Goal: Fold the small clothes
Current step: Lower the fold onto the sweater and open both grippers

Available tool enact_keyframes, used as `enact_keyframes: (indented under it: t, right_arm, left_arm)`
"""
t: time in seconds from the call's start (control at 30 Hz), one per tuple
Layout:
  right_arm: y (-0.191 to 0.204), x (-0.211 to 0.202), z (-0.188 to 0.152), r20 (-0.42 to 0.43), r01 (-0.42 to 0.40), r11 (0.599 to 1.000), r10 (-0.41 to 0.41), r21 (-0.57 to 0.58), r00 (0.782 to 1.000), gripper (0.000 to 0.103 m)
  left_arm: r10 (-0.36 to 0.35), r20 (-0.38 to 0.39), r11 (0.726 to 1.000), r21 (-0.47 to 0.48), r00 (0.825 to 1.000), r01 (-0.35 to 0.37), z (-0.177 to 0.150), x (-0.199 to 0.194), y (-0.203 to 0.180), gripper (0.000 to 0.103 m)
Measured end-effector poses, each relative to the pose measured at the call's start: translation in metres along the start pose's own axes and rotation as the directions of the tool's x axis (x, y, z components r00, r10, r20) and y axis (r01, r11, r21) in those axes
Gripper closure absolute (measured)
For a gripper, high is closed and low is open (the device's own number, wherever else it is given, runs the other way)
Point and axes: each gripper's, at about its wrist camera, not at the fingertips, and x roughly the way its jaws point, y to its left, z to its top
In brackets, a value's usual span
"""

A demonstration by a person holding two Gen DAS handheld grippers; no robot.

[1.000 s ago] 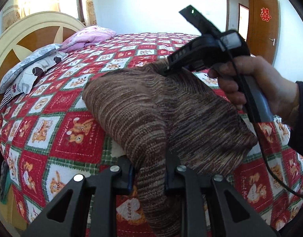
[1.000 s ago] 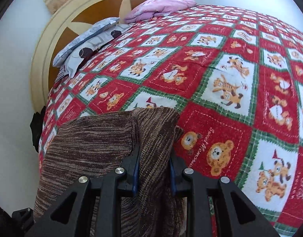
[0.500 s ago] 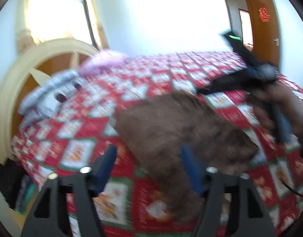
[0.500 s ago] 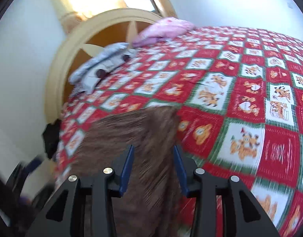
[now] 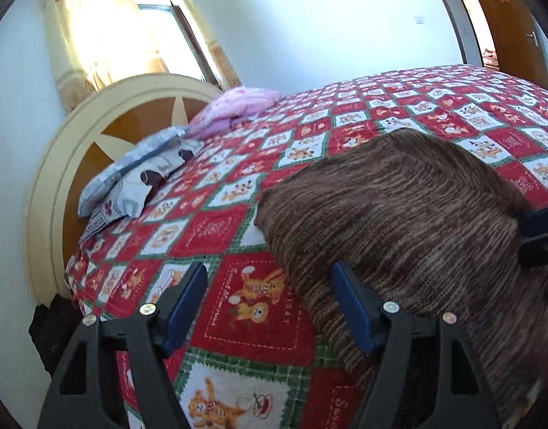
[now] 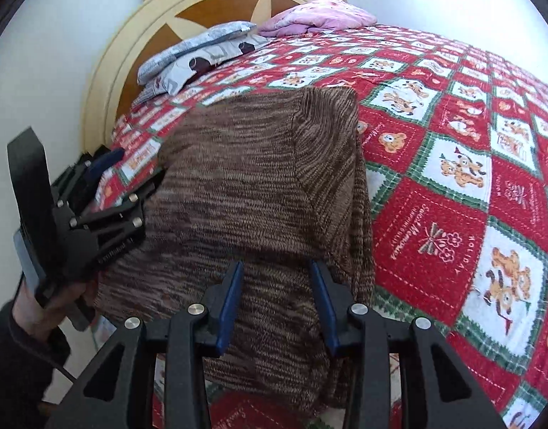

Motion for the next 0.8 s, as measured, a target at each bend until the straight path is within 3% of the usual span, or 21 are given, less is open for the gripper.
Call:
enact_keyframes:
  t: [0.2, 0.33, 0.43, 0.57, 0.8]
  right_arm:
    - [0.003, -0.005, -0.016, 0.040, 0.025, 1.000, -0.025, -0.011, 0.999, 0.063]
    - [-0.001, -0.023, -0.021, 0.056, 0.030, 0.996, -0.035, 0.080, 0.998, 0.061]
    - [0.007, -0.053, -0.023, 0.109, 0.047, 0.992, -0.061, 0.120, 0.992, 0.060]
    - [0.028, -0.098, -0.027, 0.211, 0.086, 0.992, -0.104, 0.095, 0.972, 0.053]
    - [0.054, -0.157, -0.030, 0.340, 0.149, 0.987, -0.159, 0.054, 0.927, 0.045]
  left_arm:
    - [-0.045, 0.006, 0.981, -0.187, 0.999, 0.045, -0.014, 0.009, 0.030, 0.011]
    - [-0.091, -0.072, 0.956, -0.285, 0.993, 0.066, -0.013, 0.004, 0.043, 0.011]
    - [-0.125, -0.086, 0.944, -0.318, 0.988, 0.091, -0.012, -0.016, 0.048, 0.011]
    - [-0.148, -0.005, 0.931, -0.338, 0.989, 0.137, -0.002, -0.057, 0.057, 0.003]
    - [-0.191, 0.125, 0.926, -0.307, 0.974, 0.221, 0.025, -0.112, 0.054, 0.002]
